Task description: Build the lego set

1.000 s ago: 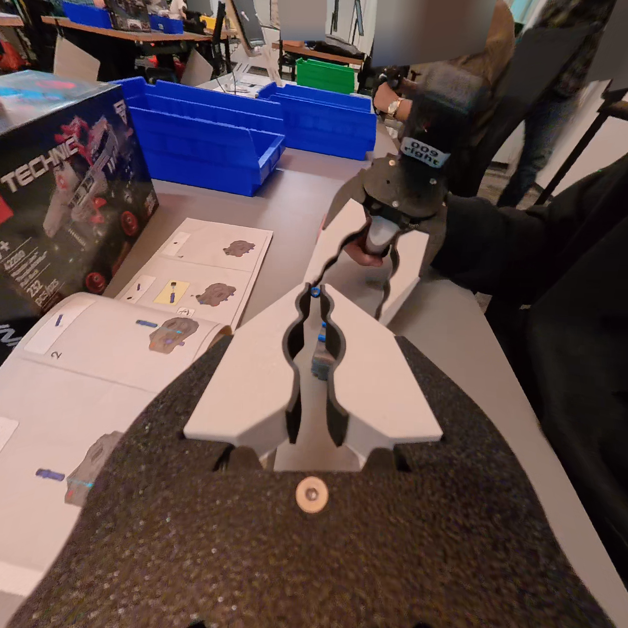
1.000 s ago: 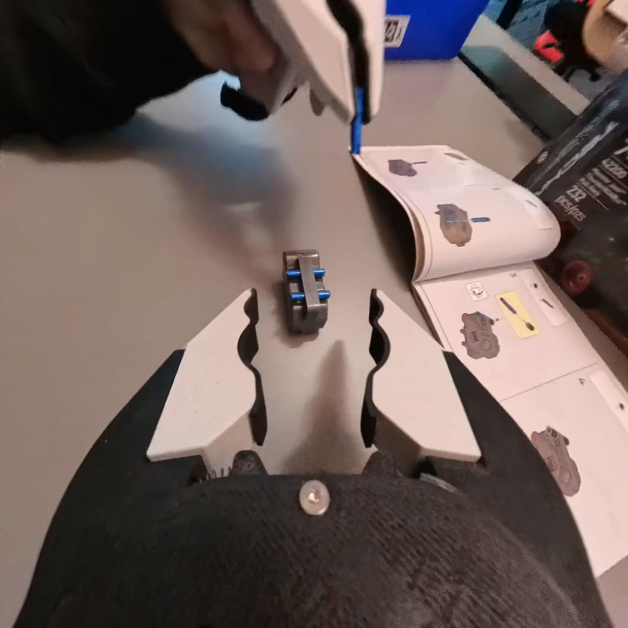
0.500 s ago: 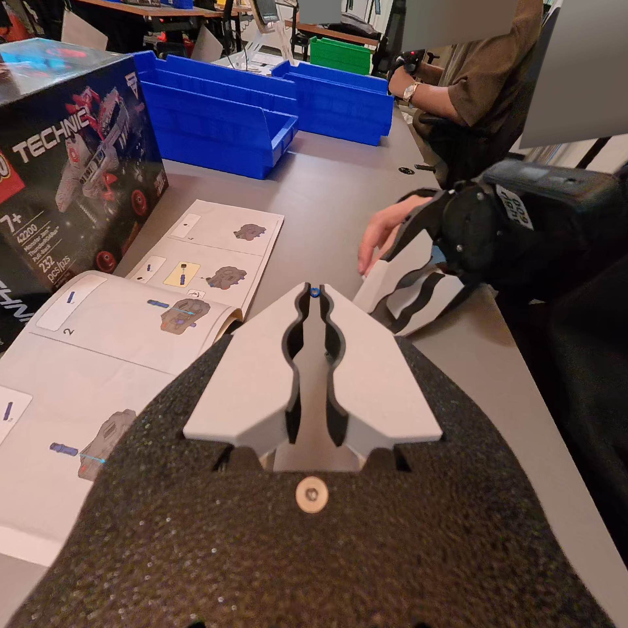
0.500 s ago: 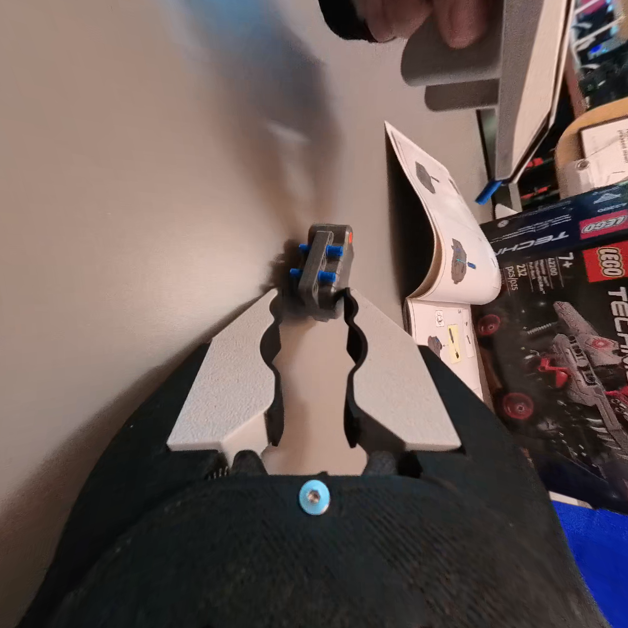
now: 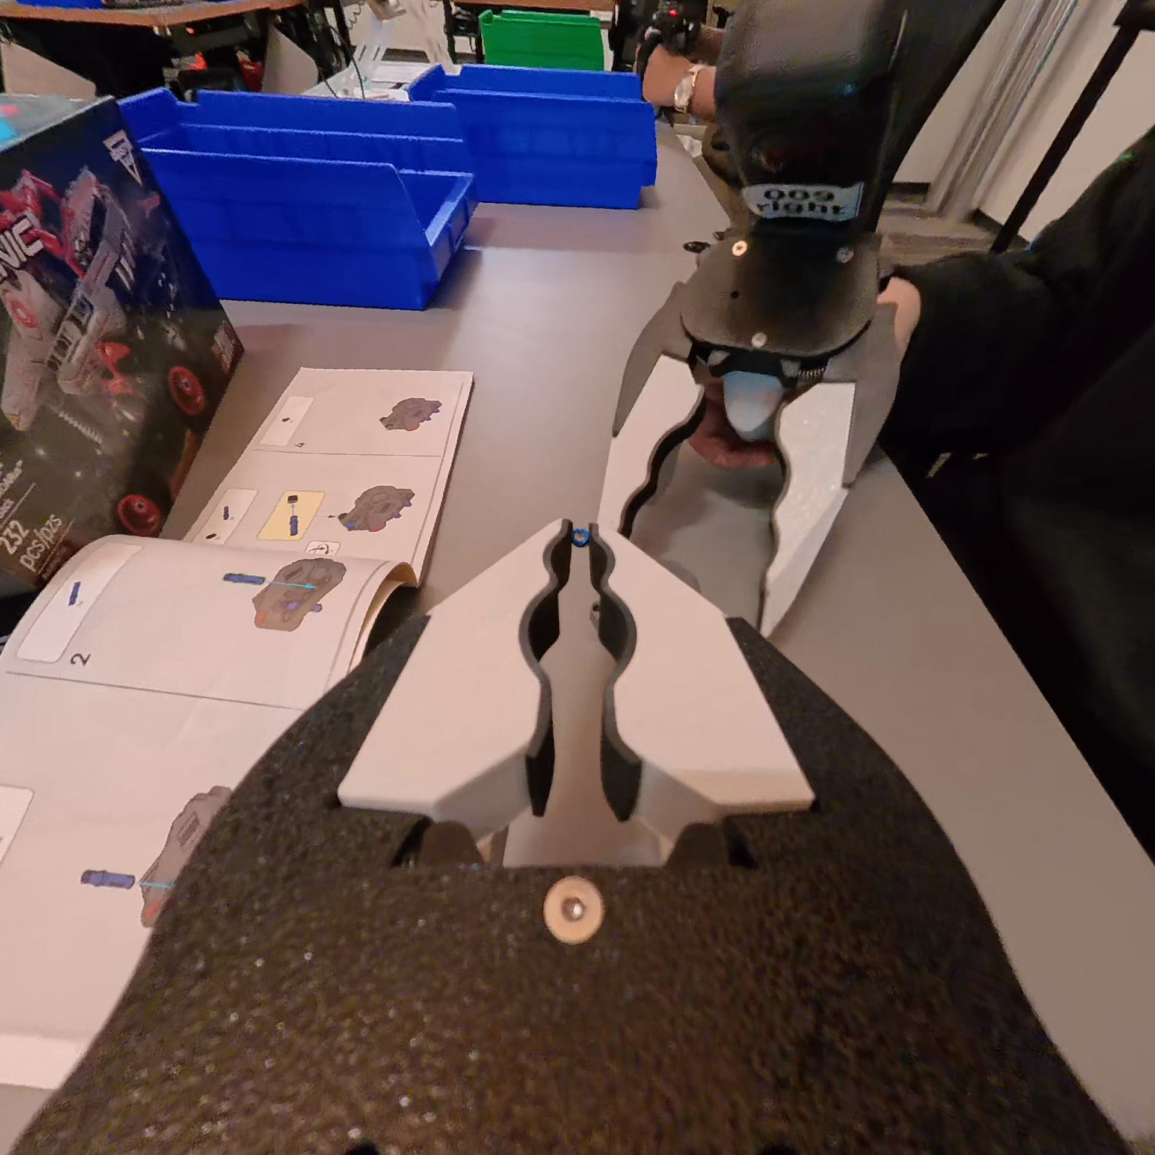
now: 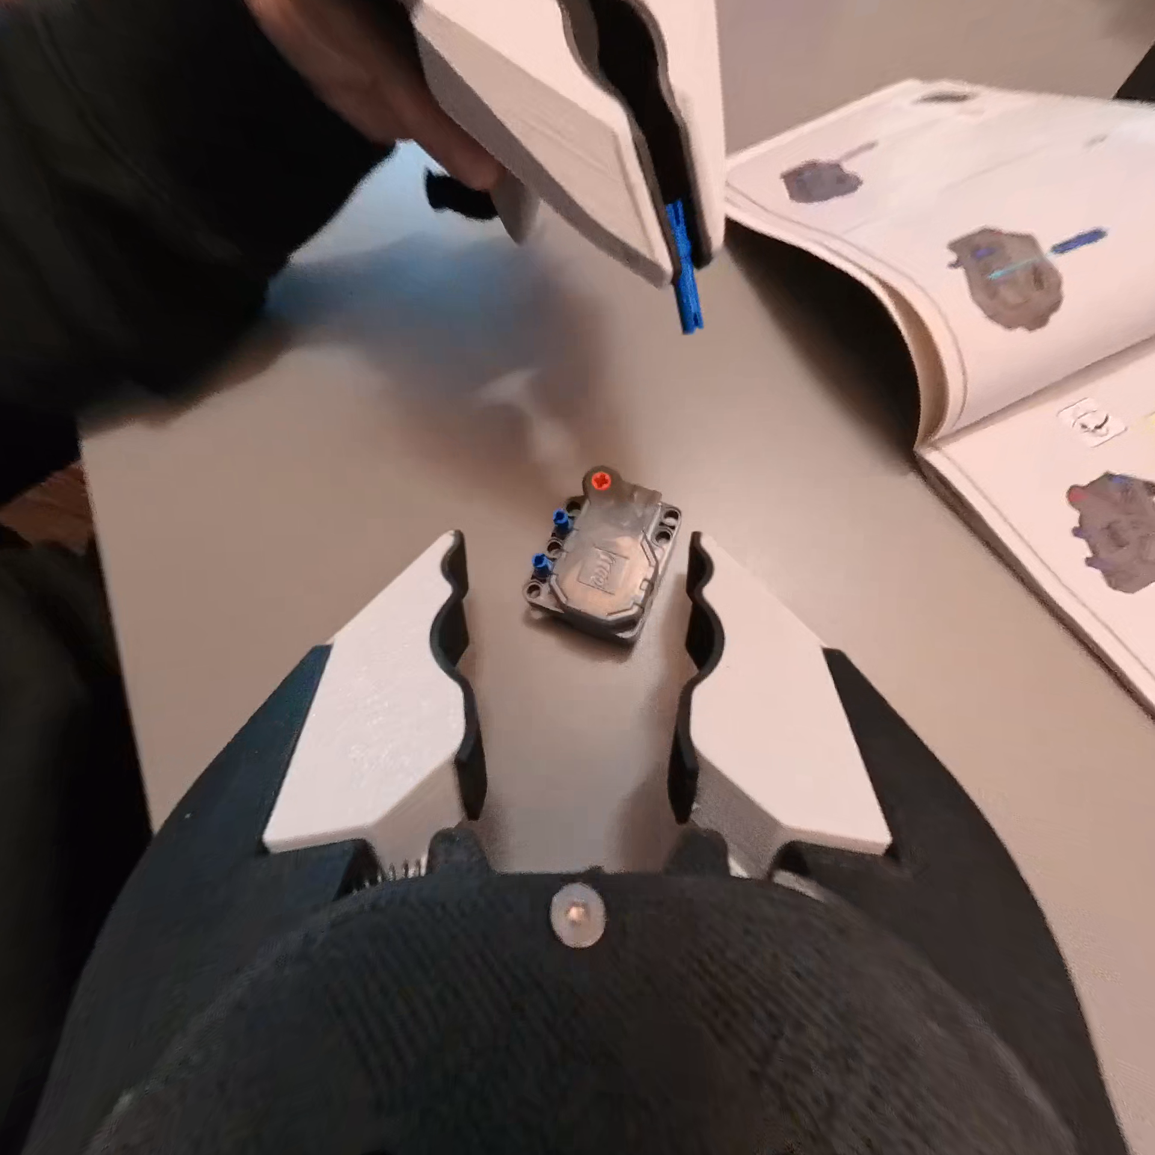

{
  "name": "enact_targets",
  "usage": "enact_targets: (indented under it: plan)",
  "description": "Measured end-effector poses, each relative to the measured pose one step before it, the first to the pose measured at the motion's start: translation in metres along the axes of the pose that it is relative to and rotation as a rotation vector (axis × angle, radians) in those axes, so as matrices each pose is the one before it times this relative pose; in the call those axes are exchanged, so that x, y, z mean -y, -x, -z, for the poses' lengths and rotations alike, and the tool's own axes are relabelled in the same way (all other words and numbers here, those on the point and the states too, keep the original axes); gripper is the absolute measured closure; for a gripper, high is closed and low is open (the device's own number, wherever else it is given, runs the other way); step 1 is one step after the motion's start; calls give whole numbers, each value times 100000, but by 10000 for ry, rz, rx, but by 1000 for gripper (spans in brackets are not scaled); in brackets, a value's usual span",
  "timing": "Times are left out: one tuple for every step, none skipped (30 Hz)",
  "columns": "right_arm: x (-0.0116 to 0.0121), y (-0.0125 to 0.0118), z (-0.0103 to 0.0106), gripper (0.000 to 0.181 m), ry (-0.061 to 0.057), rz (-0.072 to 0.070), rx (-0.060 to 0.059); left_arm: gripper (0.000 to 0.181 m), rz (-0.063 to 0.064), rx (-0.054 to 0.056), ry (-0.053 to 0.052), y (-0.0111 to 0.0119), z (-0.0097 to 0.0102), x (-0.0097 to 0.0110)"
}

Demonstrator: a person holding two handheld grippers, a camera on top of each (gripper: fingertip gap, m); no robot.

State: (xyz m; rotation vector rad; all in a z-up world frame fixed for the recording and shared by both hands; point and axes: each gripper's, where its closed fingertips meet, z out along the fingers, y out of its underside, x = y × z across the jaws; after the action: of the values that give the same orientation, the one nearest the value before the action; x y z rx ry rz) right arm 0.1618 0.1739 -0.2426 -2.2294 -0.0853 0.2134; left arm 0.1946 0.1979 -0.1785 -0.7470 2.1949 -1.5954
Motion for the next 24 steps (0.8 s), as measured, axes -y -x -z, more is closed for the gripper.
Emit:
enact_targets:
  plan:
    - [-402, -198, -371, 112, 272, 44, -146, 179, -14, -93, -28, -133, -37, -8]
    - [-179, -191, -219, 117, 149, 98, -113, 179, -34, -100, -45, -159, -31, 40]
    - [-149, -183, -82, 122, 97, 231, -91, 179, -26, -51, -54, -95, -15, 56]
    - [-288, -33, -8, 130, 158, 336, 29, 179, 17, -31, -43, -38, -3, 63]
    - [-324, 122, 12, 133, 157, 319, 184, 179, 46, -56, -41, -66, 1, 50]
    - [-31, 135, 52, 136, -31, 194, 267, 179, 41, -75, -80, -83, 17, 93]
    - [-41, 76, 44, 138, -16, 169, 288, 179, 54, -66, -111, -64, 26, 150]
    - [-82, 98, 52, 136, 12, 242, 327, 179, 62, -71, -106, -66, 43, 131]
    - [-111, 19, 105, 134, 7, 267, 297, 180, 13, -86, -89, -110, 46, 117]
    - [-170, -200, 89, 133, 37, 251, 174, 180, -42, -54, -81, -90, 68, 107]
    - [-287, -378, 97, 131, 126, 193, 0, 179, -62, -31, -63, -74, 55, 98]
    - [-228, -455, 201, 129, 110, 38, -154, 180, -61, -60, -34, -129, 38, 78]
    - [129, -2, 372, 119, -69, 20, 71, 180, -89, -69, -29, -170, 28, 91]
    - [621, 225, 537, 117, -351, 87, 148, 179, -140, -42, -48, -166, 27, 154]
    - [1042, 66, 627, 117, -593, 104, -10, 179, -154, -33, -49, -176, 17, 190]
    - [1209, -12, 581, 121, -675, 24, -29, 179, -127, -32, -54, -152, 1, 205]
    - [1263, -20, 485, 128, -690, -47, 39, 179, -103, -33, -81, -155, -18, 235]
    - [1306, -148, 355, 130, -748, -97, 12, 179, -123, -40, -142, -166, -30, 316]
    - [1290, -441, 262, 134, -762, -118, -160, 179, -119, -53, -193, -189, -34, 374]
    - [1111, -529, 168, 140, -660, -65, -262, 179, -49, -75, -208, -206, -58, 400]
    - [999, -397, 100, 145, -562, 145, -297, 179, 58, -44, -194, -99, -73, 365]
    - [764, -114, 62, 148, -440, 482, -293, 179, 157, 14, -149, 37, -69, 285]
    - [411, -40, 18, 154, -185, 816, -382, 179, 198, 26, -111, 90, -97, 191]
    - [168, -72, -37, 156, 5, 1004, -470, 179, 180, 79, -123, 166, -92, 178]
